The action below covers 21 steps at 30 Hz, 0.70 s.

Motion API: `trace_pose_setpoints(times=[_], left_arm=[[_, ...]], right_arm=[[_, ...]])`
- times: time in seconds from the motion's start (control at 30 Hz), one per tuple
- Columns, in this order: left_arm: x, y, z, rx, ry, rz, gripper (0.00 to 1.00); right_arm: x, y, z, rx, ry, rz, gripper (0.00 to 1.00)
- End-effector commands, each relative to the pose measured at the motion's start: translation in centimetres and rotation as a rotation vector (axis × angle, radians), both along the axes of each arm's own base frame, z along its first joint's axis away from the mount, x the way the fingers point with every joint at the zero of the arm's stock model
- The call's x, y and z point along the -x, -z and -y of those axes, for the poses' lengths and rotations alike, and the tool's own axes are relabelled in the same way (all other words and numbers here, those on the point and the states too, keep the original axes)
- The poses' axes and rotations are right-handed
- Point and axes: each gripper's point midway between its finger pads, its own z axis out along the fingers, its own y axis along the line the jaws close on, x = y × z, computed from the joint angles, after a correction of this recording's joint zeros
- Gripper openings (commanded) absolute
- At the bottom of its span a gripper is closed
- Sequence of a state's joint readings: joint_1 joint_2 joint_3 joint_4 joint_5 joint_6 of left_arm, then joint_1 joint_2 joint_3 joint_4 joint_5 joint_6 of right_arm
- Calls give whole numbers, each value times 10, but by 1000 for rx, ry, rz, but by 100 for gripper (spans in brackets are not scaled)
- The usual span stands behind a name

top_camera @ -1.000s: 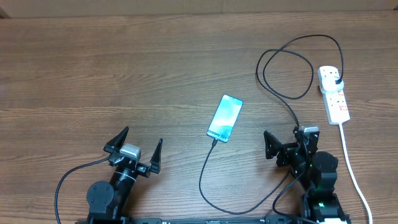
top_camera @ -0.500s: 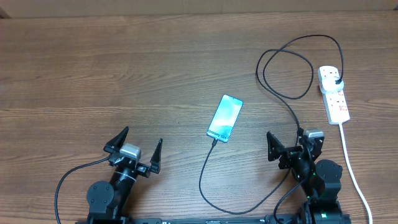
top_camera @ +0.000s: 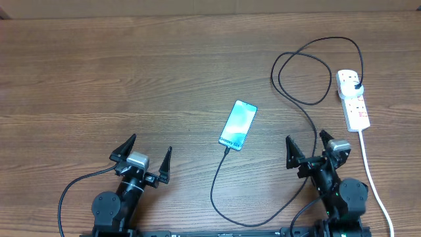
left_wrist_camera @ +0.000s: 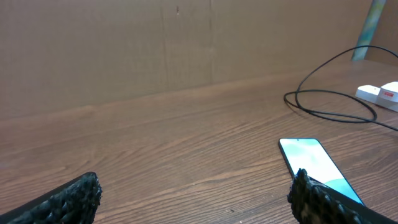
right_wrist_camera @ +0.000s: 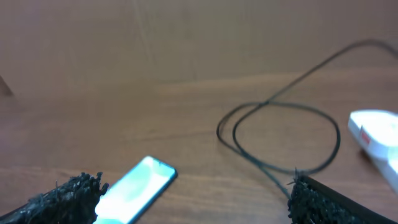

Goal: Plug charger to phone and switch on socket

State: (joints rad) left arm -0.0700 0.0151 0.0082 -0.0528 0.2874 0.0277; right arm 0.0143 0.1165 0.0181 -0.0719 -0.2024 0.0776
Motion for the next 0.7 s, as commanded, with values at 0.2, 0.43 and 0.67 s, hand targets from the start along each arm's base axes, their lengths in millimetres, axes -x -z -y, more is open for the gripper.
trace_pose_setpoints(times=[0.2, 0.43, 0.67], left_arm=[[0, -1, -2, 12, -11, 4, 100], [0, -1, -2, 12, -11, 4, 100], [0, -1, -2, 12, -11, 4, 100]], right_arm=[[5, -21, 0, -1, 1, 107, 100], [5, -22, 0, -1, 1, 110, 100], [5, -22, 0, -1, 1, 110, 100]])
